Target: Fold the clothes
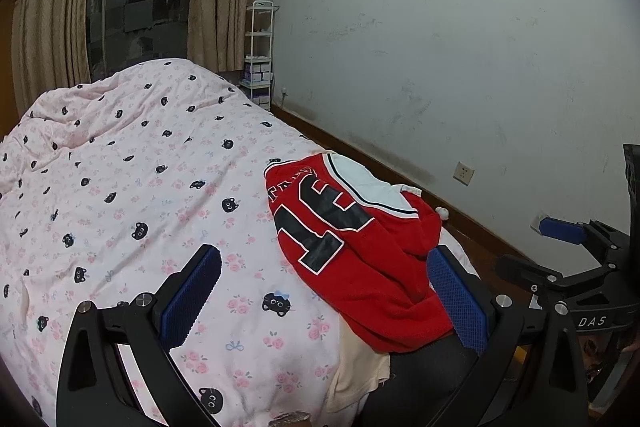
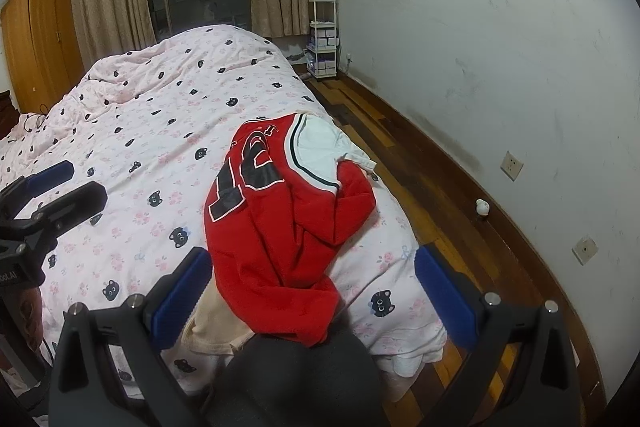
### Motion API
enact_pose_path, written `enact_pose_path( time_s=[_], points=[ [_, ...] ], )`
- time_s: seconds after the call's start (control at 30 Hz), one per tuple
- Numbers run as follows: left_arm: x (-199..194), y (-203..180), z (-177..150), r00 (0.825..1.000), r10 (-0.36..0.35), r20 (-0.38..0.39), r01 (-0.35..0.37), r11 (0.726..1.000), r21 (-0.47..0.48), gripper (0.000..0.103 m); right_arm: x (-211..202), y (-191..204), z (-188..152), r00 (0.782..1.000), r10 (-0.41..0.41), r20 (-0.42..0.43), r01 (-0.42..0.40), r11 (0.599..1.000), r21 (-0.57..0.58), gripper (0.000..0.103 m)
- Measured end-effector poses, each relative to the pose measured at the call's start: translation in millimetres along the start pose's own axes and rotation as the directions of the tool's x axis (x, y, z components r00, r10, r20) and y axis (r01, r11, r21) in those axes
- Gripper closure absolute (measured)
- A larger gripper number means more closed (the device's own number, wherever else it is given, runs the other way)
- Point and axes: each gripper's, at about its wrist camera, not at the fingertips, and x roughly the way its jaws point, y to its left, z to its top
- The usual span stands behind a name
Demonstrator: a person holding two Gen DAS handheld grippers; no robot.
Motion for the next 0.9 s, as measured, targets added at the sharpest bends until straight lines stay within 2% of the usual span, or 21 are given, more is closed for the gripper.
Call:
enact_pose_path(
  time_s=[0.2, 0.37, 0.9],
  points=[
    [1, 1, -5, 1.0, -0.016, 0.017, 0.016, 1.0, -0.013, 0.001, 3, 1, -1, 1.0, 0.01, -0.002, -0.01, 1.0, -0.001, 0.0],
    [13, -9, -5, 1.0, 0.001, 0.0, -0.001, 1.0, 0.001, 0.001, 16, -3, -3, 0.999, 0.045, -0.03, -0.045, 0.999, 0.003, 0.0],
    [18, -11, -6, 1.0, 0.014, -0.012, -0.013, 1.0, 0.004, 0.001, 25, -4, -7, 0.998, 0.048, -0.038, -0.048, 0.999, 0.008, 0.0]
  ],
)
